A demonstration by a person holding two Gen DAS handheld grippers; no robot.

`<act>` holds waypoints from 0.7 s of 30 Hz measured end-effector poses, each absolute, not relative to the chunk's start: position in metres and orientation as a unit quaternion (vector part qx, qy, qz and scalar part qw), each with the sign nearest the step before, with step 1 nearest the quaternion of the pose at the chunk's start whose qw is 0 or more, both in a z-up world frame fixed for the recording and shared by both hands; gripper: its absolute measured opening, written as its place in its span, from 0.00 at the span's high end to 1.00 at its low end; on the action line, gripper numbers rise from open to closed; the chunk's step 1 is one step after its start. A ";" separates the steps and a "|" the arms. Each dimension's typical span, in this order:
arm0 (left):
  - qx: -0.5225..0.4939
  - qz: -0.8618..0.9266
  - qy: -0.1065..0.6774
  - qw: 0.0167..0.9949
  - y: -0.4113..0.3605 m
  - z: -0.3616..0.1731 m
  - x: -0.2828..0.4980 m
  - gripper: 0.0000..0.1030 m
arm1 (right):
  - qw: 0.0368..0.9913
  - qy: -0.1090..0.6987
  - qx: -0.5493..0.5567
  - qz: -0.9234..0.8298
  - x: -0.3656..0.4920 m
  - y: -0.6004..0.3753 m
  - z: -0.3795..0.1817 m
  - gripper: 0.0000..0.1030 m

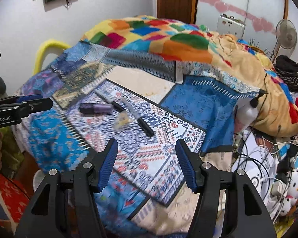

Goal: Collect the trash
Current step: 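Grasp the purple allnighter bottle with the left tool while the right tool grasps a black marker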

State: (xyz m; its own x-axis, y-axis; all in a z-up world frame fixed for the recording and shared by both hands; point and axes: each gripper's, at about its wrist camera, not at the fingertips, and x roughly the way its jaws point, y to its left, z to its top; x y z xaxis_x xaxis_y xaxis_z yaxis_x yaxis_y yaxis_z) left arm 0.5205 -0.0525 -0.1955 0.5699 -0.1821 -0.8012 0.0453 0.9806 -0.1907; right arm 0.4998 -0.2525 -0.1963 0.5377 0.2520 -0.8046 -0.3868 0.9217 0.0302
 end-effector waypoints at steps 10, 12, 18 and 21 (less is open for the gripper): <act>-0.021 -0.085 0.477 0.874 -0.058 -0.251 0.586 0.44 | 0.849 0.480 -0.088 0.202 0.556 -0.239 -0.254 0.45; -0.021 -0.098 0.477 0.873 -0.059 -0.257 0.596 0.44 | 0.847 0.480 -0.100 0.206 0.562 -0.236 -0.261 0.47; -0.006 -0.130 0.483 0.866 -0.070 -0.272 0.609 0.44 | 0.842 0.476 -0.122 0.223 0.573 -0.226 -0.274 0.63; 0.007 -0.127 0.490 0.863 -0.074 -0.279 0.607 0.44 | 0.843 0.466 -0.130 0.234 0.574 -0.220 -0.275 0.69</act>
State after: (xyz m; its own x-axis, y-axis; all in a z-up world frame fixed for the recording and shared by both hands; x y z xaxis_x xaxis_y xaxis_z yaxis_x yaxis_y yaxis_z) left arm 0.6074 -0.0740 -0.2794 0.4883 -0.2119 -0.8466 0.2254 0.9678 -0.1122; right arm 0.5740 -0.2203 -0.2751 0.4565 0.2730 -0.8468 -0.5150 0.8572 -0.0013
